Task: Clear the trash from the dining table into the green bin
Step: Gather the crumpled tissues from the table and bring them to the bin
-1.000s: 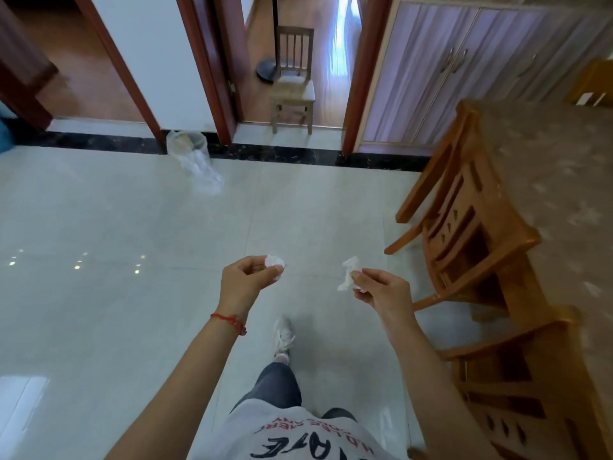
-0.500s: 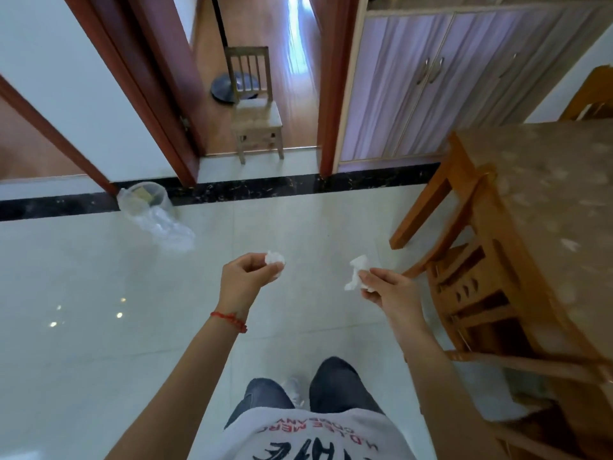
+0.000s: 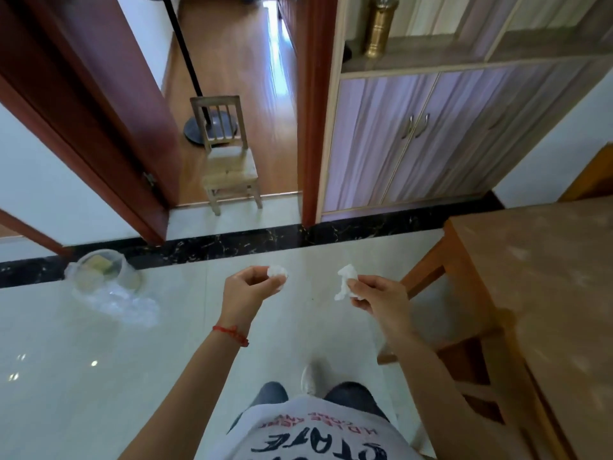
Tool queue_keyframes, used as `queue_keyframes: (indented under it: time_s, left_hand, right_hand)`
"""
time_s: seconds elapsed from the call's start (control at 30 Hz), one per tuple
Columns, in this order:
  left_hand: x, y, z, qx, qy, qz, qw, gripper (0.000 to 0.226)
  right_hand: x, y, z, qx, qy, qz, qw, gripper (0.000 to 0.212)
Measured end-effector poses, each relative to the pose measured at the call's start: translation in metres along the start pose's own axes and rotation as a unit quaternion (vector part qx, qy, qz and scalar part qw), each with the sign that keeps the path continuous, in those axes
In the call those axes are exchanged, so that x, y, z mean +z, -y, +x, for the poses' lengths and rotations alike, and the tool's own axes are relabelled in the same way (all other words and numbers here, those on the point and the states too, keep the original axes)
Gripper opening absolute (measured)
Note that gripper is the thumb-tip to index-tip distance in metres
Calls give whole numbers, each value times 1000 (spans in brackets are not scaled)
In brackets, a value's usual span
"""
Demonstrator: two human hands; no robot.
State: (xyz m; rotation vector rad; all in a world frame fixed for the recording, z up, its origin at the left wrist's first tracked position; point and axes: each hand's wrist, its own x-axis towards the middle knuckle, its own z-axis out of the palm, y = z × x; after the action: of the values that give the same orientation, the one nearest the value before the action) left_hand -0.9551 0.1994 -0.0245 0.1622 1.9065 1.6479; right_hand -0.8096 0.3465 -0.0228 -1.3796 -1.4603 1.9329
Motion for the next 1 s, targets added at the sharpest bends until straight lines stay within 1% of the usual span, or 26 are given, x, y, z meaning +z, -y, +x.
queue_keyframes:
  time_s: [0.07, 0.2, 0.37, 0.47, 0.63, 0.77, 0.83, 0.9, 1.0]
  left_hand:
    - [16, -14, 29, 1, 9, 11, 1000, 15]
    - [42, -40, 90, 10, 26, 28, 999, 15]
    - [72, -73, 180, 11, 62, 34, 997, 11]
    - [90, -96, 237, 7, 83, 41, 996, 9]
    - [120, -135, 319, 28, 132, 89, 987, 12]
    - [154, -154, 365, 23, 175, 111, 978, 8]
    - [176, -161, 381, 32, 193, 128, 972, 10]
    - [199, -167, 396, 36, 217, 146, 964, 9]
    - [241, -174, 414, 29, 254, 151, 955, 10]
  right_hand:
    - [2, 19, 31, -2, -8, -4, 1000, 3]
    - [7, 49, 93, 1, -22, -5, 1000, 14]
    - [19, 85, 166, -3, -46, 18, 999, 1]
    - [29, 109, 209, -11, -68, 46, 997, 5]
    - [39, 143, 272, -5, -100, 89, 991, 3]
    - [34, 160, 307, 1, -138, 102, 985, 7]
    - [27, 169, 321, 1, -153, 110, 982, 10]
    - [16, 181, 332, -2, -169, 116, 979, 4]
    - [-7, 194, 348, -10, -203, 124, 971, 7]
